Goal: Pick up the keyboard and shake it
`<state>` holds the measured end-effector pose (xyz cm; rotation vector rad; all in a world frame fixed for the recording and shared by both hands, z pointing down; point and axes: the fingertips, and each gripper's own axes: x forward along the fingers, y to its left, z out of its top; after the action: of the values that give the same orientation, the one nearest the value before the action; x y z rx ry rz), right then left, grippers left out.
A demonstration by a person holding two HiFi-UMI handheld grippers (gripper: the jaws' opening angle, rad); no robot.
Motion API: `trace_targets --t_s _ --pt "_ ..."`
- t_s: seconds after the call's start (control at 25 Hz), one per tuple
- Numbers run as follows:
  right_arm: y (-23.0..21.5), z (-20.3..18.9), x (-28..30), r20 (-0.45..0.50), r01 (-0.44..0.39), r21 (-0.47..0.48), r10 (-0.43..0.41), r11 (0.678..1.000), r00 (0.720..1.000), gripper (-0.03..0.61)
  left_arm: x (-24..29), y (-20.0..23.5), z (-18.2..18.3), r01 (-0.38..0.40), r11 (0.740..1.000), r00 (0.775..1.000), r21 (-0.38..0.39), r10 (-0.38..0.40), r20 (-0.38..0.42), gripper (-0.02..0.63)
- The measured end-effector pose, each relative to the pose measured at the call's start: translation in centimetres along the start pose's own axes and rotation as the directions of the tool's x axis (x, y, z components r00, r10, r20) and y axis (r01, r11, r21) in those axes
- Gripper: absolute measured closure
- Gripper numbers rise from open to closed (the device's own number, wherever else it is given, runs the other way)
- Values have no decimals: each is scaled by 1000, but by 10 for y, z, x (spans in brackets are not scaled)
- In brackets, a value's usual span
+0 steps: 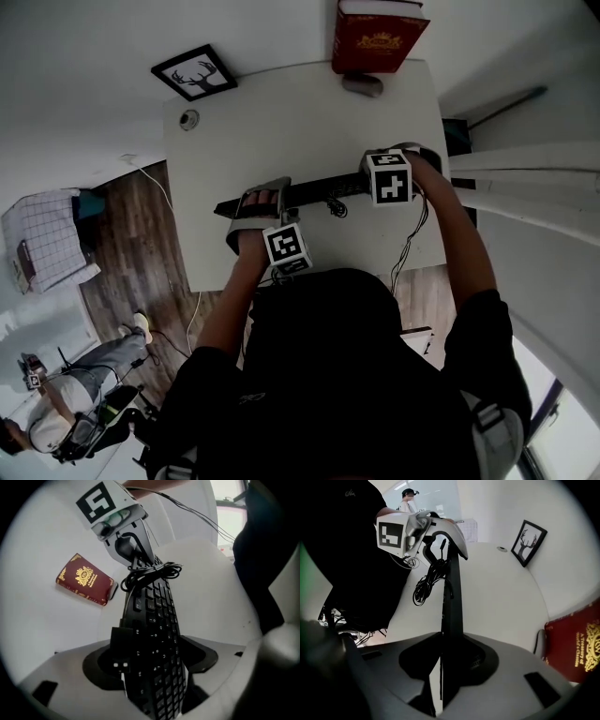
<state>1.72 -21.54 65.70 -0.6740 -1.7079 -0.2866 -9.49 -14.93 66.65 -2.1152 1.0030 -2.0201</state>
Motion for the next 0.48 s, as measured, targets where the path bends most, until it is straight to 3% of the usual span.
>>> trace_targets --t_s 0.12,0.2,0.32,0.48 --pt "-9 0 4 25 51 3 -51 999 998 453 11 6 -5 17 1000 999 17 -17 -31 285" --pt "-17 -3 3 13 135 -8 -135 991 991 415 14 9 -4 63 998 997 0 -63 -34 284" --pt "-23 -3 2 -25 284 -97 -287 954 958 330 16 10 -3 102 995 995 1 -102 -23 284" --pt "-21 28 -4 82 386 -79 -380 919 921 328 16 11 -4 143 990 990 1 -143 -10 284"
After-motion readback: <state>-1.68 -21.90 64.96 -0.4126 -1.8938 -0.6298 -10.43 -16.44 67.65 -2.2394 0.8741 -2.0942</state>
